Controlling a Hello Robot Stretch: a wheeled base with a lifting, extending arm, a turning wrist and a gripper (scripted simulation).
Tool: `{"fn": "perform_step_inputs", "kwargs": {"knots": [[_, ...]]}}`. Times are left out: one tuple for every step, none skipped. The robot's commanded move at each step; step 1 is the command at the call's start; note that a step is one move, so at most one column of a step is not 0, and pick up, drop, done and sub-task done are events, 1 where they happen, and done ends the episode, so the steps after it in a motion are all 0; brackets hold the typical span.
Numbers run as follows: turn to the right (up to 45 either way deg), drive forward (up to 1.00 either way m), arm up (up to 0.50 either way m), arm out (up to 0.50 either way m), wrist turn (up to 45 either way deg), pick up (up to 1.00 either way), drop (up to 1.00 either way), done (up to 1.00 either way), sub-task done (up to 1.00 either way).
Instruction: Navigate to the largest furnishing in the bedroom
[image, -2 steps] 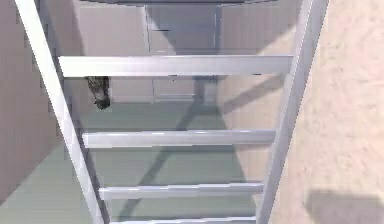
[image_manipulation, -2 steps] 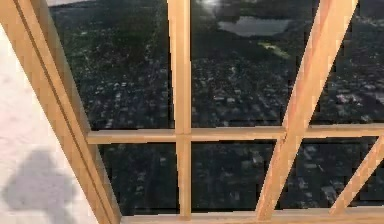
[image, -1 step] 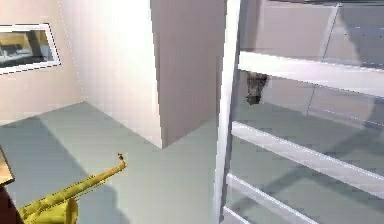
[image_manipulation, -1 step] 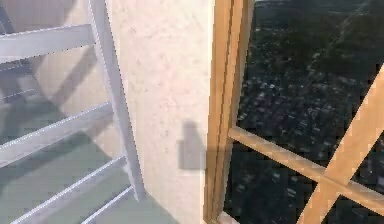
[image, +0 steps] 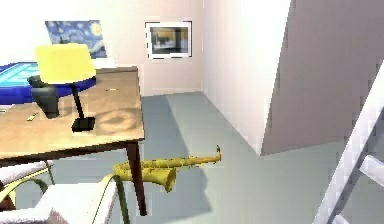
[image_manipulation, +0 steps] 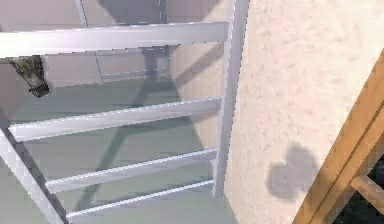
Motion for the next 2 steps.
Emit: {"fn": "perform_step_inputs", "kwargs": {"knots": [[0.0, 0.25, 0.0, 0.0, 0.0, 0.0, 0.0, 0.0, 0.0], [45.0, 0.0, 0.0, 0.0, 0.0, 0.0, 0.0, 0.0, 0.0]]}}
